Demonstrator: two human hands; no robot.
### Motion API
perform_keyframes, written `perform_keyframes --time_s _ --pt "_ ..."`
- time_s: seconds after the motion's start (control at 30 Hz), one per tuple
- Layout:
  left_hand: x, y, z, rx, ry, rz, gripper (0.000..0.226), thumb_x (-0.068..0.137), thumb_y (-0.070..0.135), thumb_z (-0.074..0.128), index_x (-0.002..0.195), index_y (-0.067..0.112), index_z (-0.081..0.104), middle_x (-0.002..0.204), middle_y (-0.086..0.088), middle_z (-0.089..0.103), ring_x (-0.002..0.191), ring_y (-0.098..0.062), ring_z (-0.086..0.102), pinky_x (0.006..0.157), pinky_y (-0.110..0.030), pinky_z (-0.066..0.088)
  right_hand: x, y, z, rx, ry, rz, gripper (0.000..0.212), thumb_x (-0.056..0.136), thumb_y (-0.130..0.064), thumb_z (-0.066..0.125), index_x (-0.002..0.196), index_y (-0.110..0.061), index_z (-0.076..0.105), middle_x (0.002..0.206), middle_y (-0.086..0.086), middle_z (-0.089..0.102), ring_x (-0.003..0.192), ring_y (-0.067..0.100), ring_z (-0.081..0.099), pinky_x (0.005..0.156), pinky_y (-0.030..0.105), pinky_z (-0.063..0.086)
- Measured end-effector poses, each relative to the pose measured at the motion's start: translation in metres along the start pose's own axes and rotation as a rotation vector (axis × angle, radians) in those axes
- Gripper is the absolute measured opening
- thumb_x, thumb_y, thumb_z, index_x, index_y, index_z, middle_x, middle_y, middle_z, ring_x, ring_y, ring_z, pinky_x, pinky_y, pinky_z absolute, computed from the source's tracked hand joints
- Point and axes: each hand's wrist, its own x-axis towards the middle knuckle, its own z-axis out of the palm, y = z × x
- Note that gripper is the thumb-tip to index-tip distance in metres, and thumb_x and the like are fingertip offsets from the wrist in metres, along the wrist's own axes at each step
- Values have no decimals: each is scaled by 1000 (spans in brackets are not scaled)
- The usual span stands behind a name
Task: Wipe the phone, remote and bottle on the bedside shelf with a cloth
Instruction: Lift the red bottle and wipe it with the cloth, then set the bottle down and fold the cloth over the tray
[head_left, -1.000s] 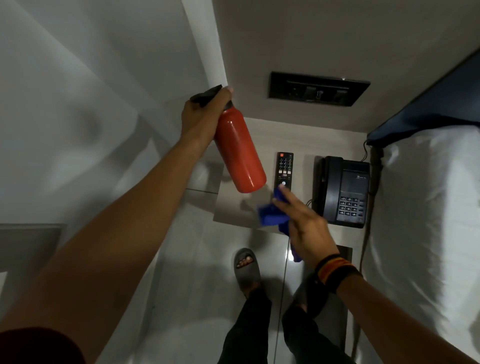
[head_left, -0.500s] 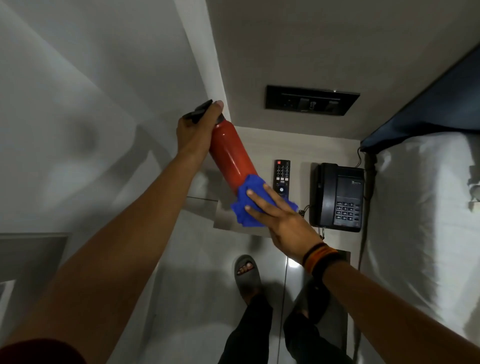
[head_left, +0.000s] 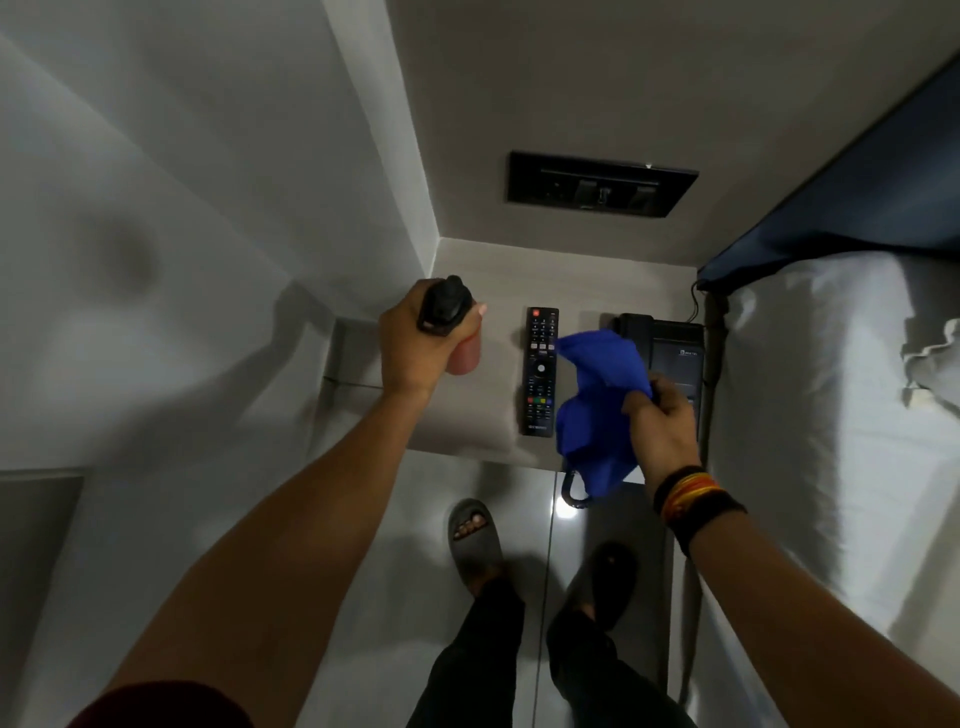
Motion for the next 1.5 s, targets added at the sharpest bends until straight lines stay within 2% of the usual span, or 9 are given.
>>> perform_keyframes --time_s 0.13,0.3,0.4,0.5,0.57,0.7,0.87,1.13,1.5 --pt "-9 -25 16 -14 12 18 49 73 45 93 111 21 74 100 12 77 97 -2 73 94 -22 59 7 -4 -2 132 -43 156 18 88 -11 58 102 -21 58 110 4 60 101 29 59 84 48 53" --pt "-18 -35 12 -23 23 -64 72 63 69 87 124 34 68 104 34 71 106 13 66 95 -7 52 2 -12 0 167 -111 150 39 86 -21 74 120 -10 60 114 4 66 107 31 65 88 49 56" --pt "-29 -39 5 -49 -95 -183 95 64 43 98 146 30 52 135 15 64 127 -7 58 102 -16 45 -7 -22 -2 194 -167 142 38 88 -16 73 123 -9 61 121 8 67 111 33 66 97 55 54" --pt "-58 -39 -4 -83 -152 -383 82 73 27 96 143 20 55 129 -1 68 124 -22 64 95 -27 52 -19 -38 -4 248 -228 135 29 91 -9 67 120 -13 64 122 10 68 113 35 65 98 56 53" --pt "-89 -24 -10 -76 -228 -549 55 82 53 83 124 20 69 114 -1 71 118 -28 68 85 -31 54 -29 -52 -7 296 -292 137 35 92 -5 63 127 -8 61 125 13 68 112 36 66 97 54 54" --pt "-108 58 -8 -284 -612 -598 112 61 106 34 124 21 71 132 -1 71 129 -30 64 112 -47 47 -59 -89 -15 296 -392 141 24 89 1 58 111 -7 59 115 13 68 100 30 66 84 42 56" --pt "-85 173 -1 -448 -684 -561 63 80 64 81 124 20 74 117 -9 81 108 -30 78 91 -46 64 -84 -119 -38 330 -425 138 37 89 -4 57 125 2 56 128 20 66 116 38 64 103 55 51" --pt "-148 282 66 -314 -531 -430 25 93 25 79 112 8 76 105 -12 82 98 -33 79 87 -47 66 -126 -98 -148 187 -264 124 59 69 -46 89 116 -19 66 108 1 78 91 17 77 78 39 64" --pt "-318 326 239 -256 -630 -542 29 91 9 80 117 -2 72 119 -20 77 109 -36 75 95 -46 62 -170 52 -379 287 240 63 21 88 5 60 102 -4 73 93 21 73 76 26 71 71 51 63"
